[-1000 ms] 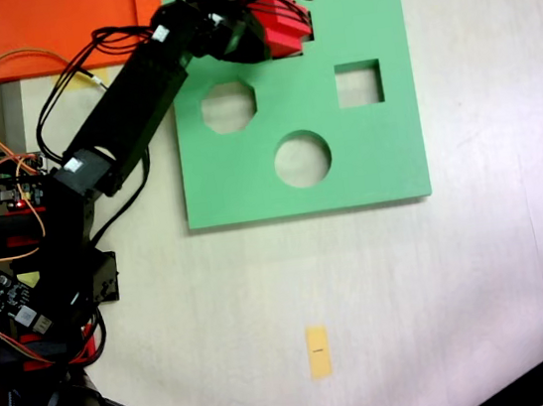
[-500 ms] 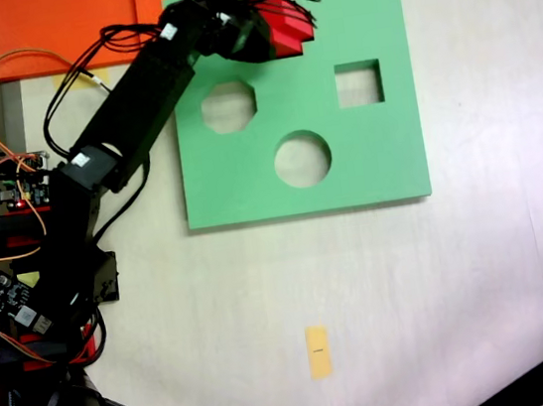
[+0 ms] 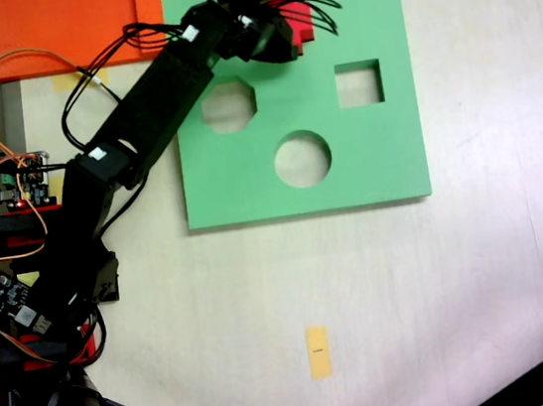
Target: Put the cross columnar block into the corresponding hole
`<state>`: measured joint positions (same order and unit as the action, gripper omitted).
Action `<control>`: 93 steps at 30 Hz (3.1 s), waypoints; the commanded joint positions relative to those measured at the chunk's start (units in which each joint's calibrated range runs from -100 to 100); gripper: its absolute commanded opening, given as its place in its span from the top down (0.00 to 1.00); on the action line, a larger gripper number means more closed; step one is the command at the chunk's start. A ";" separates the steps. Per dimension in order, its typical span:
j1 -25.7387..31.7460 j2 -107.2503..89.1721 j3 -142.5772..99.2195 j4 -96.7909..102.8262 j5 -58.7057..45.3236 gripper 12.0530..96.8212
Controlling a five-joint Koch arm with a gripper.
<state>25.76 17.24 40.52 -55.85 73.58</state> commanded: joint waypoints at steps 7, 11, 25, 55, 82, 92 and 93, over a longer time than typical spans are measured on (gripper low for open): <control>0.05 3.15 4.84 4.28 -0.54 0.49; 0.78 0.64 4.84 2.17 -0.63 0.13; 0.73 -51.59 4.84 -32.98 -22.66 0.01; -30.67 -117.24 -140.52 101.64 -72.58 0.51; -28.86 -117.24 -140.52 58.02 -72.97 0.56; -28.86 -117.24 -140.52 58.02 -72.97 0.56; -28.86 -117.24 -140.52 58.02 -72.97 0.56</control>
<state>-3.30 -99.59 -99.22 7.59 0.81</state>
